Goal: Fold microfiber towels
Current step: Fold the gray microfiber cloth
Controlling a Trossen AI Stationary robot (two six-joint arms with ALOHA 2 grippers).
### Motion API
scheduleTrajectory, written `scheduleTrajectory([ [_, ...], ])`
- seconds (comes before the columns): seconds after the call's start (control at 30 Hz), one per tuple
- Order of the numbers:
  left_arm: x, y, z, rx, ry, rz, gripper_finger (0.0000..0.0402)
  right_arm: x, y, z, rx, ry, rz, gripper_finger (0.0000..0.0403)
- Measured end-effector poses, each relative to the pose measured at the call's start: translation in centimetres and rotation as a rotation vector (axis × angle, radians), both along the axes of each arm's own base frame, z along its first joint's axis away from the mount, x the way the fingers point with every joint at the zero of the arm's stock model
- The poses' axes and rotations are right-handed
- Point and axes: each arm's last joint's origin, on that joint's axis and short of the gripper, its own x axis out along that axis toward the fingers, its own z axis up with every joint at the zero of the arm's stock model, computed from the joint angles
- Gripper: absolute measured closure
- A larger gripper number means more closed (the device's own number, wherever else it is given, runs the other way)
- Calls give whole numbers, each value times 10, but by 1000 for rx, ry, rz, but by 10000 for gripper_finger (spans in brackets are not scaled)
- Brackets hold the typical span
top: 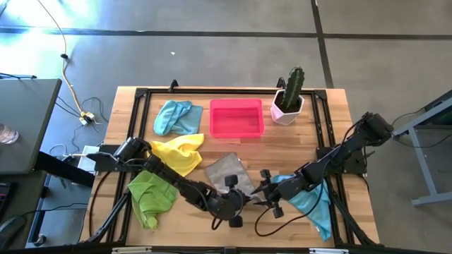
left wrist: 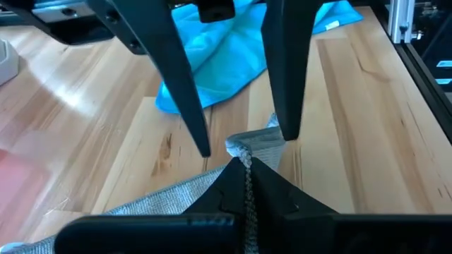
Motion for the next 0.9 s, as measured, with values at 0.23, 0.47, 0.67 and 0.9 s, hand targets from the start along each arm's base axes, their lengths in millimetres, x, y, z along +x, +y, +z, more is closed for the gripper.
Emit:
scheduleTrajectory([
  [0.23, -1, -3, 0, 30, -4, -1, 401, 9, -4, -20, 3, 57, -45, 234],
  [0.47, -3, -6, 0, 62, -6, 26, 401, 8, 3, -35, 84, 153, 3, 234],
  [0.67, -5, -9, 0, 42, -26, 71, 401, 2, 8, -40, 88, 216, -10, 234],
  [0.9, -10, -19, 0, 48, -45, 98, 401, -4, 12, -43, 54, 239, -30, 247],
])
